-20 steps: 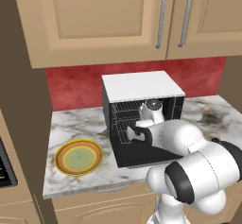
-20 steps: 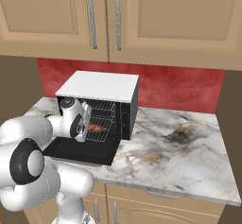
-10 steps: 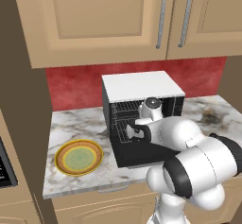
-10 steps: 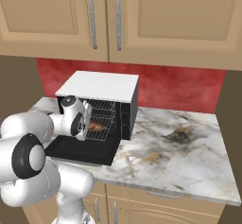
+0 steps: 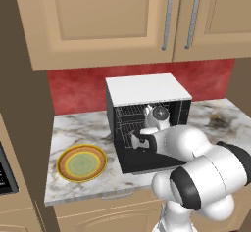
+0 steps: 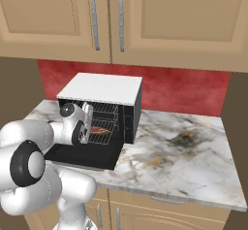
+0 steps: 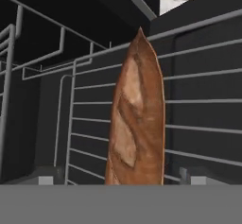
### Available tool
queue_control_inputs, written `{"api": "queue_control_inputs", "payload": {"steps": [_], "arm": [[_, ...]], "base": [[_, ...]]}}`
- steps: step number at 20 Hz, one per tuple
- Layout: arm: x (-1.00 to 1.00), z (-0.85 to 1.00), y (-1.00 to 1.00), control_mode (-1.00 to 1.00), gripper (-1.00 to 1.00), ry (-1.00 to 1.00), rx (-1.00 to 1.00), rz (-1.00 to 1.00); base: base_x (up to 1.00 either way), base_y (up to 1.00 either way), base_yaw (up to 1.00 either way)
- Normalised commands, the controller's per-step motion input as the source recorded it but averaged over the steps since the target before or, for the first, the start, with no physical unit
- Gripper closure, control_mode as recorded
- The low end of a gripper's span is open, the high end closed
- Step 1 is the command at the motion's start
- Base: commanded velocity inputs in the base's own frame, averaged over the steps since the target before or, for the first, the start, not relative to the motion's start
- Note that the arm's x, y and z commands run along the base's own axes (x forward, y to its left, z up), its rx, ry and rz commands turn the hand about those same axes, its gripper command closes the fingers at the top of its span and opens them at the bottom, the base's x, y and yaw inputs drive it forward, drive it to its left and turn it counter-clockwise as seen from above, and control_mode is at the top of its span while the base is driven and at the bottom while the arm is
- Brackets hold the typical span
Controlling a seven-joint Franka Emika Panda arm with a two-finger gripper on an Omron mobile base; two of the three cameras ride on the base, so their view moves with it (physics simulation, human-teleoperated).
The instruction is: Pull the toaster oven rack outwards. Pick up the baguette from the plate and place it on the toaster oven rack. Close the toaster oven door fully and set the temperature to the lowest setting.
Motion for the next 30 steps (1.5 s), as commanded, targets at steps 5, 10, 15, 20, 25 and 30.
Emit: {"api": "queue_control_inputs", "payload": {"steps": [5,10,15,20,25,30], "arm": [[0.00,0.15,0.00,-1.00,-1.00,-0.22,0.00,0.00],[-0.19,0.45,-0.01,-1.00,-1.00,-0.05,0.08,0.06],[-0.33,0.52,-0.01,-1.00,-1.00,0.01,0.10,0.11],[-0.50,0.46,-0.03,-1.00,-1.00,0.07,0.09,0.10],[-0.61,0.26,0.00,-1.00,-1.00,0.16,0.01,0.12],[-0.63,0.15,0.00,-1.00,-1.00,0.11,0.00,0.08]], "base": [[0.00,0.00,0.00],[0.00,0.00,0.00],[0.00,0.00,0.00],[0.00,0.00,0.00],[0.00,0.00,0.00],[0.00,0.00,0.00]]}}
